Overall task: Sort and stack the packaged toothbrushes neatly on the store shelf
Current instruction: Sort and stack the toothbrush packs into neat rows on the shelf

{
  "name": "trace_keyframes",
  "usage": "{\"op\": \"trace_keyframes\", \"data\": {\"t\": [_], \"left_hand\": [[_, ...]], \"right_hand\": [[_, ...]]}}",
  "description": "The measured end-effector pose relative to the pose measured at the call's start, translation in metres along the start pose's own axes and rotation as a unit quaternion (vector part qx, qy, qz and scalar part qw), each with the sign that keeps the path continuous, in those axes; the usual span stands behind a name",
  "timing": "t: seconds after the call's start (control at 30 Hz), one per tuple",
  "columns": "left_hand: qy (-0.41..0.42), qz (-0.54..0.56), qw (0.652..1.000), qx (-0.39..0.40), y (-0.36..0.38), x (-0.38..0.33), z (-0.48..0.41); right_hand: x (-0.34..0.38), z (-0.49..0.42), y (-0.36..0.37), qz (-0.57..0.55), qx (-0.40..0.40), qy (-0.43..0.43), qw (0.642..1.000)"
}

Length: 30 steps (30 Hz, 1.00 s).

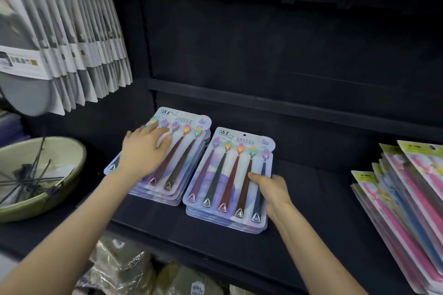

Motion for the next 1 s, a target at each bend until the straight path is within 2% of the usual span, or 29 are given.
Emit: {"op": "trace_keyframes", "data": {"t": [0.07, 0.13, 0.3, 0.63, 0.73, 0.87, 1.0], "left_hand": [[-0.006, -0.078, 0.994, 0.075, 0.012, 0.019, -0.005], [0.002, -0.109, 0.985, 0.131, 0.025, 0.033, -0.008], [0.016, -0.128, 0.971, 0.203, 0.051, 0.047, -0.006], [0.018, -0.122, 0.977, 0.172, 0.057, 0.051, -0.005], [0.024, -0.128, 0.981, 0.147, 0.05, 0.04, -0.003], [0.078, -0.097, 0.987, 0.098, 0.037, -0.019, 0.013], [0.182, 0.001, 0.98, 0.077, 0.042, -0.115, 0.041]], "right_hand": [[0.0, -0.002, 0.007, 0.005, -0.008, -0.007, 1.0], [-0.001, -0.004, 0.012, 0.0, -0.009, -0.01, 1.0], [0.003, -0.009, 0.017, -0.001, 0.0, -0.007, 1.0], [0.01, -0.002, 0.017, 0.053, 0.025, -0.03, 0.998], [0.018, 0.018, 0.009, 0.123, 0.007, -0.068, 0.99], [0.034, 0.062, -0.023, 0.207, -0.036, -0.126, 0.969], [0.059, 0.127, -0.082, 0.293, -0.116, -0.222, 0.923]]}}
Point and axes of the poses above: each hand's wrist, its own z-axis away from the middle knuckle, its own y-axis out of the palm, x = y × z, the point moved 6 cm from there along -z, towards the middle knuckle, and after that the axes turned 11 degrees about x, right-handed, at the moved point
